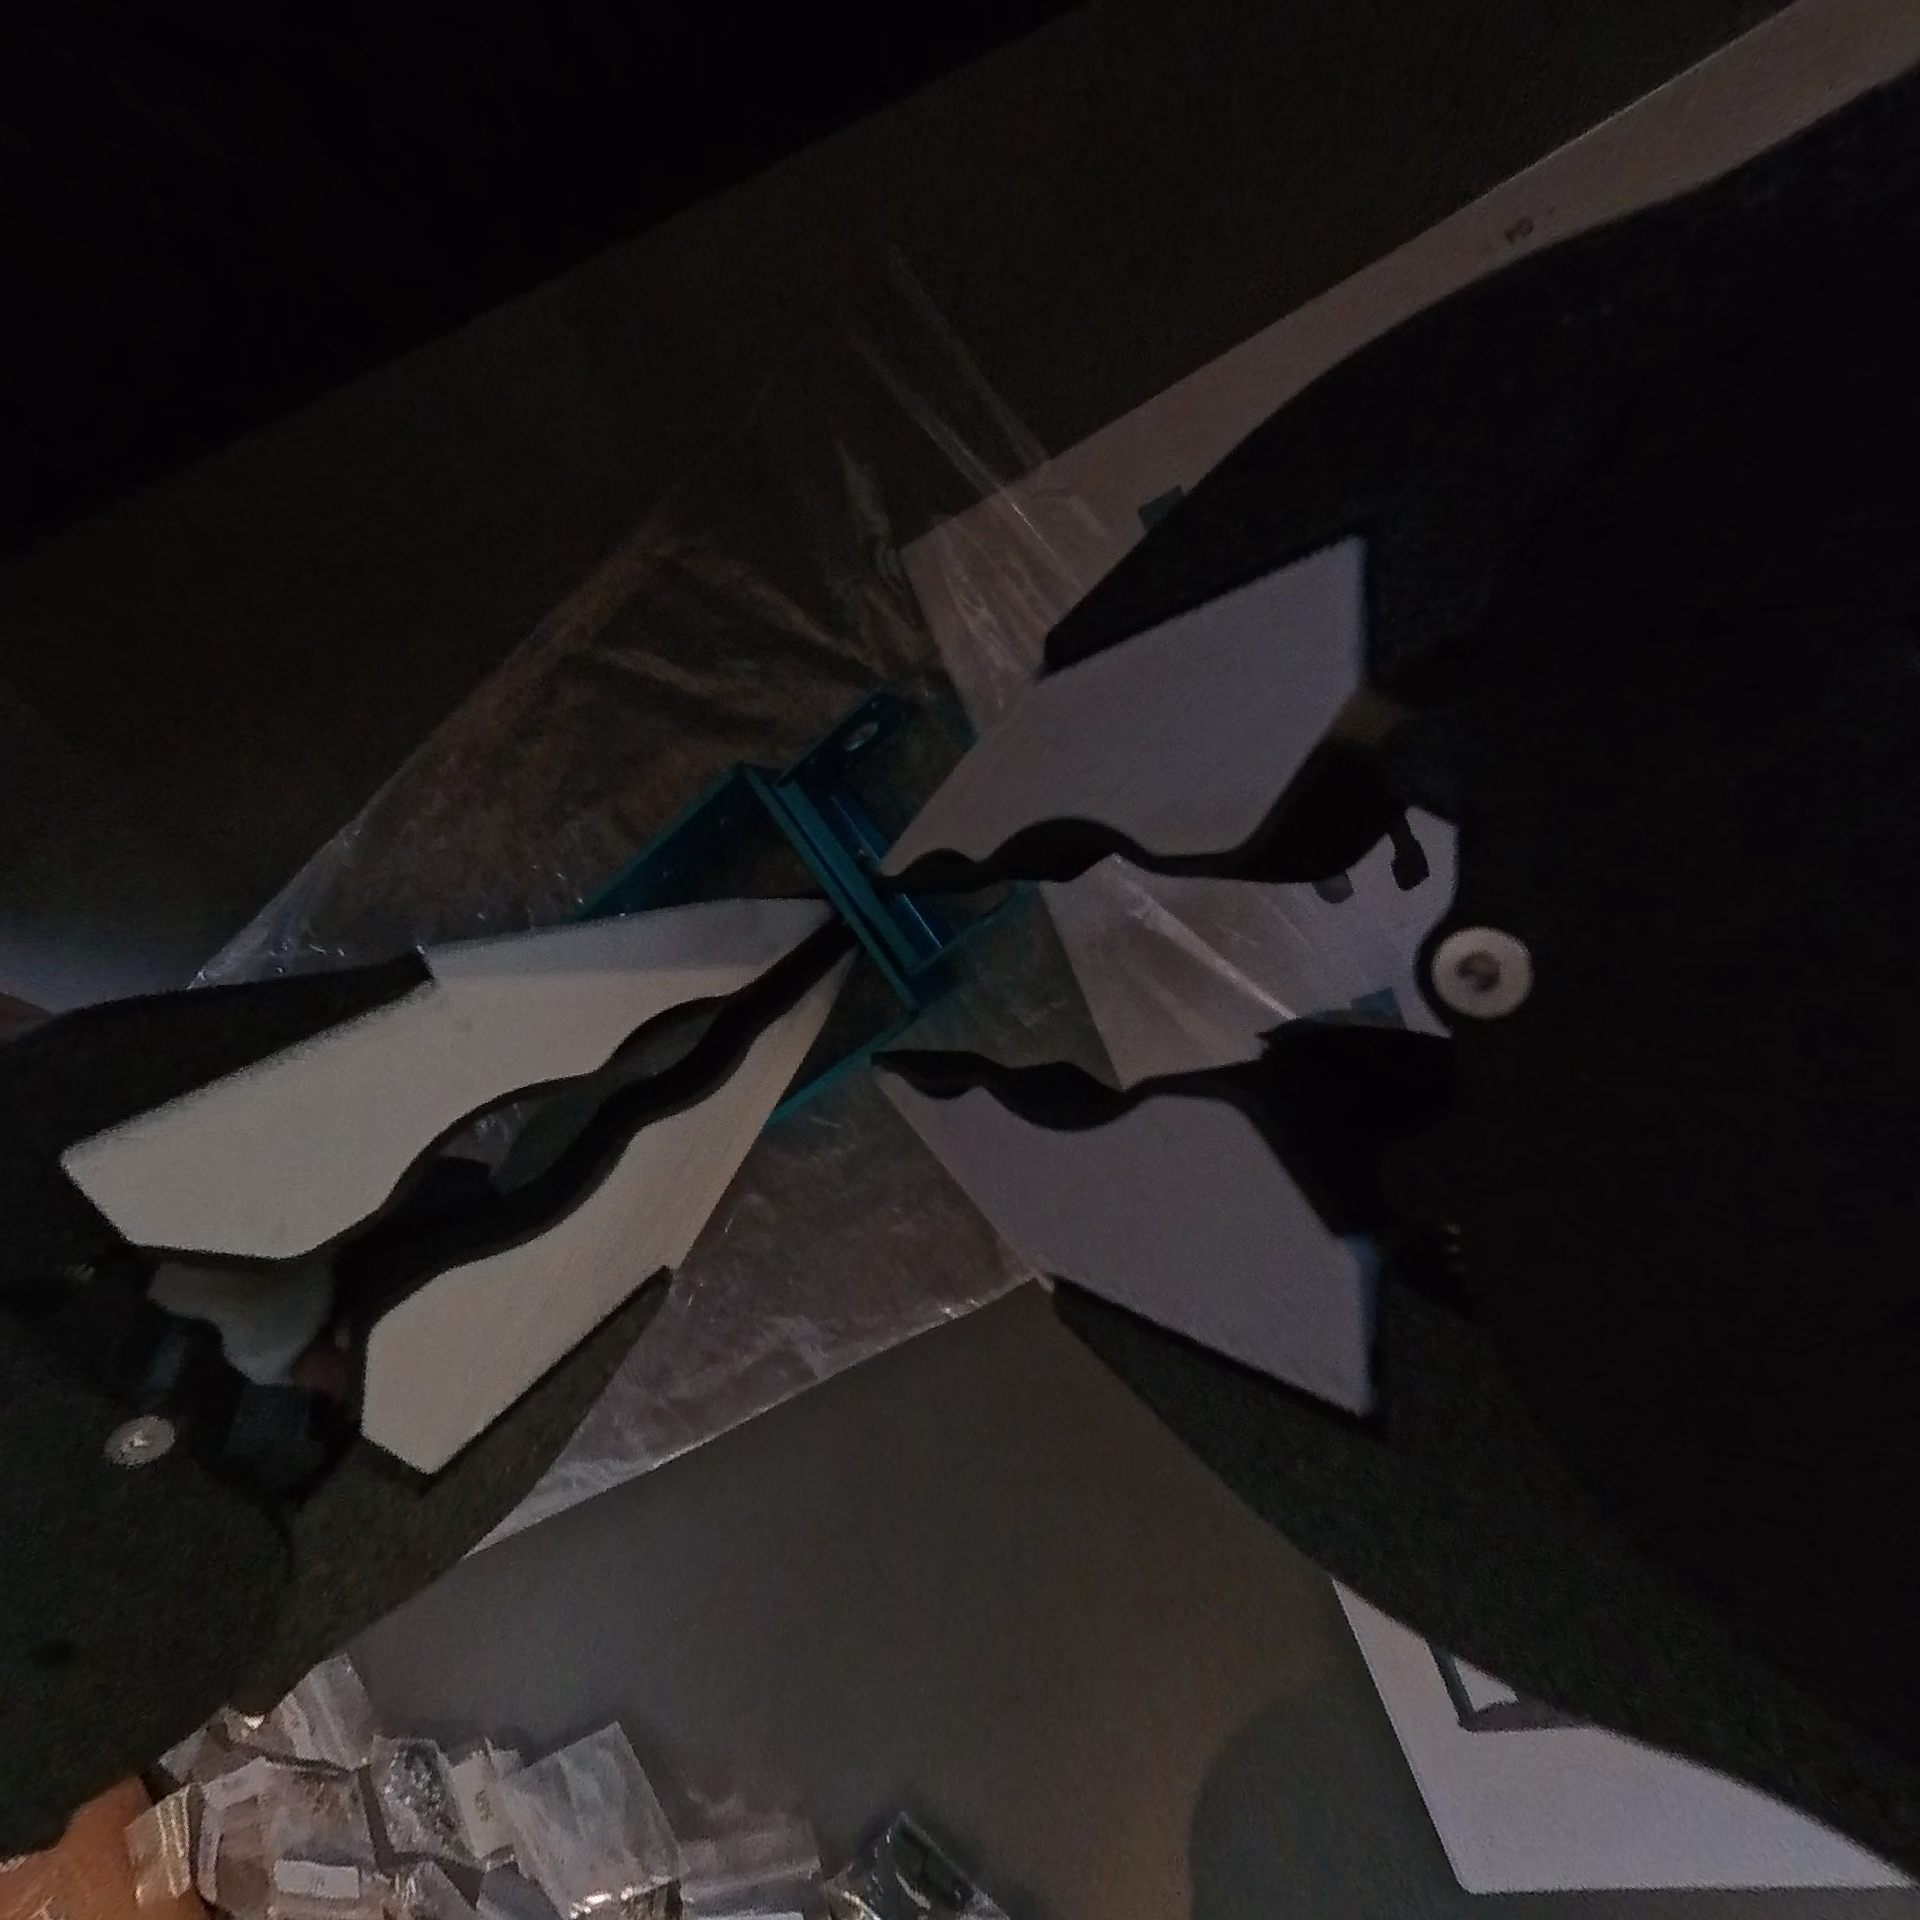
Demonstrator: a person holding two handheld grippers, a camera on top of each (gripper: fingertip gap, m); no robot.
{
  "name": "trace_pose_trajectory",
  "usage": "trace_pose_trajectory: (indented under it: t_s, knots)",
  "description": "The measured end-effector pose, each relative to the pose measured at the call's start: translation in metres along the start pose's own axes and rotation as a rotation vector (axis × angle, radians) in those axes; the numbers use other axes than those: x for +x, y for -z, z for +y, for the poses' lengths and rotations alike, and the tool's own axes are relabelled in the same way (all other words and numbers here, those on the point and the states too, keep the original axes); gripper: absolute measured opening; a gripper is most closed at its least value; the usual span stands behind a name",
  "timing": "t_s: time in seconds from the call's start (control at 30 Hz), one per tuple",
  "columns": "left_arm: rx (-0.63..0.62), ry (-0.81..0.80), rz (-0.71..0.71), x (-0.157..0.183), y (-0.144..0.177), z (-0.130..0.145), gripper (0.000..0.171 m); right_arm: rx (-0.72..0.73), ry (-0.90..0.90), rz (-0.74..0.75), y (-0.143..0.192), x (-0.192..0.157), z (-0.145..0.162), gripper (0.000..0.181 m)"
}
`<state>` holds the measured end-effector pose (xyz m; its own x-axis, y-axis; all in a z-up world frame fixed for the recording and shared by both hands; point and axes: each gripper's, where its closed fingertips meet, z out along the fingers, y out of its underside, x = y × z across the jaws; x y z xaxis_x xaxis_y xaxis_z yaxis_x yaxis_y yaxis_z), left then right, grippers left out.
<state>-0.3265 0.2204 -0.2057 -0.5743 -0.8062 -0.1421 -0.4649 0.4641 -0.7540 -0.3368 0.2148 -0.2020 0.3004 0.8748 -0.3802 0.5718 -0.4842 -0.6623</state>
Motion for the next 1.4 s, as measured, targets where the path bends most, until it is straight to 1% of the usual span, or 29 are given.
trace_pose_trajectory:
  t_s: [0.6, 0.77, 1.4]
  knots:
    - [-0.007, -0.008, -0.003, 0.0011, -0.0012, 0.0002, 0.028, 0.011, -0.032, -0.064, 0.0019, -0.005, 0.0, 0.004]
    - [-0.008, -0.009, -0.002, 0.0013, -0.0012, 0.0003, 0.028, -0.009, -0.025, -0.049, -0.0004, -0.0033, 0.0039, 0.004]
    - [-0.009, -0.011, 0.0, 0.002, -0.0015, 0.0002, 0.028, -0.008, -0.013, -0.027, -0.0021, -0.0026, 0.0032, 0.003]
